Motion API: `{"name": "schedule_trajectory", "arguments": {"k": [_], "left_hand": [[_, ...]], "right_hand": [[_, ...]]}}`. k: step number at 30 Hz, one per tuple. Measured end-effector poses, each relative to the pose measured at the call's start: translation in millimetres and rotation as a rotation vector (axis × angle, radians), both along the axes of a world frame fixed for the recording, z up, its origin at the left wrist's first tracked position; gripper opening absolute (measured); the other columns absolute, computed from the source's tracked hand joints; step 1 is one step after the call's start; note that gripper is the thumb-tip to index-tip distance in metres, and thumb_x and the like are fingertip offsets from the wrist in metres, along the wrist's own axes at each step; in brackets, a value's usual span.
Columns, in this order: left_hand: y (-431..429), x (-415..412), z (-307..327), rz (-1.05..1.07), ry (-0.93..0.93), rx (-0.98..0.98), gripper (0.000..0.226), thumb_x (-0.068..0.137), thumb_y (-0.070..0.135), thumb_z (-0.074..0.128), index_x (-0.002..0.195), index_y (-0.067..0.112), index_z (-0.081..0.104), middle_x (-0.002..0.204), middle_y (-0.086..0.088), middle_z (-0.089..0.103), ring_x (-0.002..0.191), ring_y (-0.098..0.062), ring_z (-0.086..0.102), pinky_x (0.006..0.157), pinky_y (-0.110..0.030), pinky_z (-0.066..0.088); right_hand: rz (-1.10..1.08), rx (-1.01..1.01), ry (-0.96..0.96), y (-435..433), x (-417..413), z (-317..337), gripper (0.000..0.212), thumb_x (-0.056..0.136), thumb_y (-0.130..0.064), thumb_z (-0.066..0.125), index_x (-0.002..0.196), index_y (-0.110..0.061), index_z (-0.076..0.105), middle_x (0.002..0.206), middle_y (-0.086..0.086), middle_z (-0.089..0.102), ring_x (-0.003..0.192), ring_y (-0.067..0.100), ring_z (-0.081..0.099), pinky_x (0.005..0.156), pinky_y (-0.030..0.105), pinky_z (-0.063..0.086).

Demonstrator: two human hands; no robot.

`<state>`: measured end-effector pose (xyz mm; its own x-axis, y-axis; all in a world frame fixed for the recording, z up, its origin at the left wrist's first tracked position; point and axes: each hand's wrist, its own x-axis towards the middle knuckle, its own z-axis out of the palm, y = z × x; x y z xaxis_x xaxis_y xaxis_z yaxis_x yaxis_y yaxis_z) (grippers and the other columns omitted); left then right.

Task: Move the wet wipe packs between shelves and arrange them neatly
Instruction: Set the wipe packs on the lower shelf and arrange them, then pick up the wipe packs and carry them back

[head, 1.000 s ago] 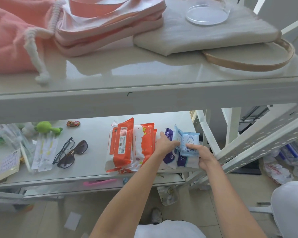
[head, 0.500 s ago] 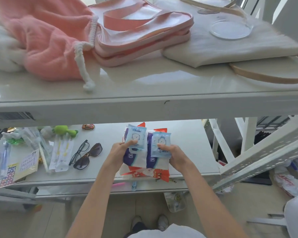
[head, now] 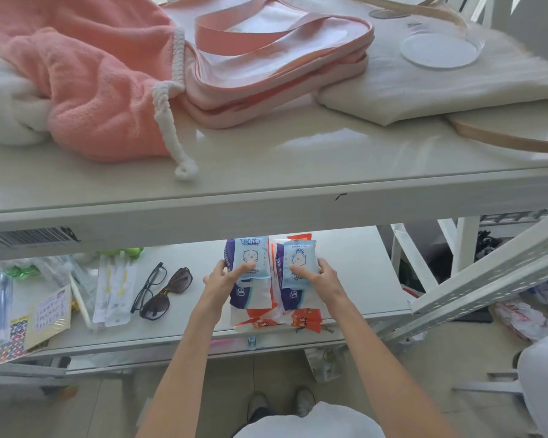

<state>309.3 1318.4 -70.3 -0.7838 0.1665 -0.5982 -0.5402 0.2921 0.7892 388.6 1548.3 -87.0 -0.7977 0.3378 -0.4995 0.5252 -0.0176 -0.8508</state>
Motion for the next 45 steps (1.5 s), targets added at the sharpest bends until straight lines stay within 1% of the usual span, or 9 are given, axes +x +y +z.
{"name": "schedule_trajectory", "arguments": {"k": [3,6,11,14,26,29,34,40,45], "left_hand": [[11.5,10.7,1.3,-0.018,-0.065,0.141,0.096,0.066,0.048,0.092,0.138,0.028,0.032,0.127,-0.007,0.065,0.112,-0.027,0.071,0.095,-0.051,0.061],[14.2,8.5,-4.0,-0.057,-0.046,0.149,0.106,0.066,0.041,0.095,0.137,0.037,0.017,0.123,-0.005,0.064,0.112,-0.027,0.071,0.096,-0.052,0.061],[8.7,0.3,-9.8,-0.147,-0.086,0.192,0.103,0.057,0.053,0.095,0.143,0.023,0.049,0.122,-0.006,0.075,0.112,-0.028,0.074,0.094,-0.052,0.062],[3.8,-0.5,-15.0,-0.104,-0.115,0.216,0.100,0.059,0.050,0.096,0.142,0.024,0.045,0.126,-0.007,0.072,0.115,-0.029,0.072,0.094,-0.051,0.062],[9.5,2.5,-24.5,-0.114,-0.220,0.322,0.103,0.063,0.048,0.094,0.144,0.020,0.037,0.131,-0.014,0.069,0.116,-0.032,0.072,0.089,-0.047,0.063],[11.1,6.6,-25.3,-0.191,-0.229,0.368,0.083,0.072,0.044,0.087,0.143,0.019,0.053,0.128,-0.012,0.073,0.119,-0.034,0.071,0.091,-0.047,0.062],[8.4,24.6,-17.9,-0.150,-0.249,0.438,0.068,0.082,0.036,0.077,0.142,0.018,0.053,0.124,-0.011,0.074,0.111,-0.030,0.073,0.085,-0.044,0.063],[-3.4,57.0,-5.5,-0.080,-0.155,0.440,0.088,0.074,0.047,0.088,0.148,0.020,0.050,0.139,-0.017,0.065,0.129,-0.041,0.063,0.109,-0.063,0.048],[-42.4,125.5,-5.5,0.182,-0.128,0.509,0.062,0.088,0.030,0.077,0.145,0.019,0.054,0.138,-0.017,0.067,0.128,-0.042,0.063,0.110,-0.063,0.047]], "right_hand": [[-0.021,-0.179,-0.051,1.3,-0.7,-1.0,0.094,0.056,-0.060,0.090,0.127,-0.023,0.040,0.125,0.008,0.063,0.115,0.024,0.067,0.098,0.050,0.059],[0.005,-0.237,-0.097,6.5,-7.2,-5.7,0.108,0.049,-0.060,0.097,0.136,-0.014,0.050,0.125,0.009,0.070,0.115,0.027,0.070,0.100,0.054,0.057],[0.083,-0.273,-0.048,3.9,-9.4,0.4,0.062,0.069,-0.052,0.088,0.120,-0.020,0.073,0.111,0.008,0.080,0.110,0.032,0.074,0.101,0.055,0.056],[0.096,-0.328,-0.048,3.8,-8.8,0.2,0.049,0.080,-0.044,0.083,0.122,-0.022,0.070,0.112,0.009,0.080,0.107,0.033,0.075,0.098,0.053,0.058],[0.146,-0.496,-0.063,9.2,2.4,6.2,0.063,0.081,-0.040,0.076,0.137,-0.021,0.056,0.124,0.014,0.074,0.100,0.026,0.076,0.078,0.040,0.064],[0.142,-0.496,-0.047,9.3,5.2,5.5,0.064,0.082,-0.043,0.075,0.138,-0.020,0.056,0.126,0.016,0.072,0.106,0.030,0.073,0.082,0.043,0.063],[0.185,-0.483,-0.050,10.5,9.5,7.1,0.064,0.080,-0.044,0.074,0.137,-0.020,0.056,0.124,0.015,0.073,0.116,0.036,0.070,0.082,0.042,0.062],[0.271,-0.571,-0.062,0.6,23.3,4.9,0.063,0.081,-0.041,0.072,0.137,-0.020,0.054,0.113,0.012,0.076,0.095,0.026,0.077,0.074,0.041,0.064],[0.495,-0.541,-0.131,-31.1,30.2,8.0,0.062,0.081,-0.043,0.074,0.136,-0.019,0.057,0.121,0.016,0.074,0.098,0.030,0.077,0.075,0.043,0.064]]}}
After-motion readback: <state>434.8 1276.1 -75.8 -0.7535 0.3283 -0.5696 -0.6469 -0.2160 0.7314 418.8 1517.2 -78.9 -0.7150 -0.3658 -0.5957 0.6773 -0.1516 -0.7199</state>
